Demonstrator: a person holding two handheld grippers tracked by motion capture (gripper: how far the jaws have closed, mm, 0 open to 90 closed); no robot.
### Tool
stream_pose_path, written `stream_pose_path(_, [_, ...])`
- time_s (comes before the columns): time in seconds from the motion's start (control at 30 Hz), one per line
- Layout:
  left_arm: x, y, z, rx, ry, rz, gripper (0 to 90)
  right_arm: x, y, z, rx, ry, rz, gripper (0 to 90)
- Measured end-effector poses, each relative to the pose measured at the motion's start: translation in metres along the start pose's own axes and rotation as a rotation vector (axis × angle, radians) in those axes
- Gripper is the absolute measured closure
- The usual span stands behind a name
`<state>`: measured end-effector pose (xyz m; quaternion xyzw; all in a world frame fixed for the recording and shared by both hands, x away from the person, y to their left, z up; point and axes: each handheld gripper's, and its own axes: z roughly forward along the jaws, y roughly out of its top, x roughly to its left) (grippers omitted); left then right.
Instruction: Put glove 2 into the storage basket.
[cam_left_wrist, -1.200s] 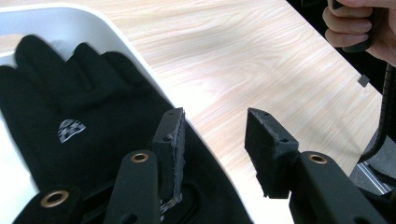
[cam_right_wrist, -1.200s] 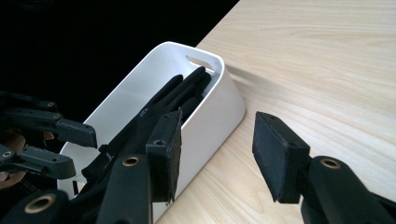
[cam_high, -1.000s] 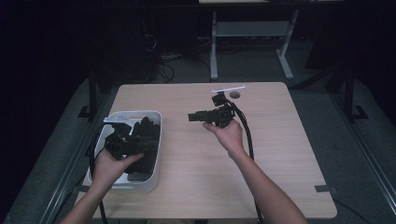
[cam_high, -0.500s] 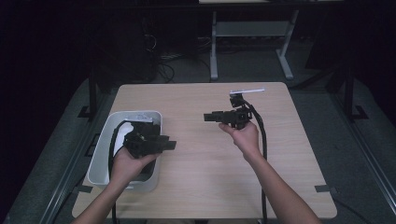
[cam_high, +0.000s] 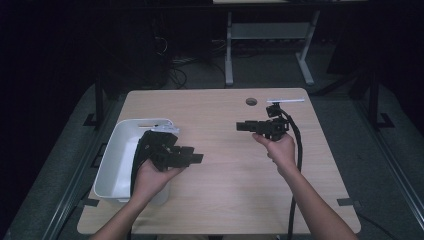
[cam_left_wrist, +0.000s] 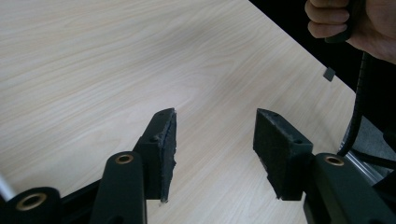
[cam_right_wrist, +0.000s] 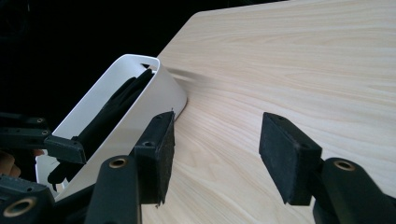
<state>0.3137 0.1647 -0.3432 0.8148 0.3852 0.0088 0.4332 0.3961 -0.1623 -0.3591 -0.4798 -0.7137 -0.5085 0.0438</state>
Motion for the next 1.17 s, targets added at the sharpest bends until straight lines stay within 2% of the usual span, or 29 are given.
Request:
stream_pose_path(0.4, [-0.022,-0.001,0.026,0.008,-0.033,0.017,43.9,-0.019,-0.016,-0.027,-0.029,-0.023,0.036,44.2])
stream_pose_path(0.63, [-0.031,-0.004,0.036,0.016,-0.047,0.026,42.0,-0.027,-0.026,-0.042,-0.044,-0.042,0.047,44.1])
stream_pose_path(0.83, [-0.04,-0.008,0.047,0.04,-0.061,0.043,40.5,-0.035,-0.039,-0.055,-0.048,-0.058,0.066,43.4])
stream_pose_path(1.03, [-0.049,-0.008,0.057,0.045,-0.078,0.052,40.3,-0.047,-0.053,-0.075,-0.076,-0.071,0.095,43.5])
stream_pose_path(1.07, [-0.05,-0.008,0.059,0.047,-0.082,0.053,39.6,-0.05,-0.057,-0.082,-0.087,-0.085,0.101,43.1])
stream_pose_path(1.17, [-0.051,-0.007,0.062,0.052,-0.084,0.058,39.2,-0.055,-0.062,-0.09,-0.09,-0.102,0.105,42.4])
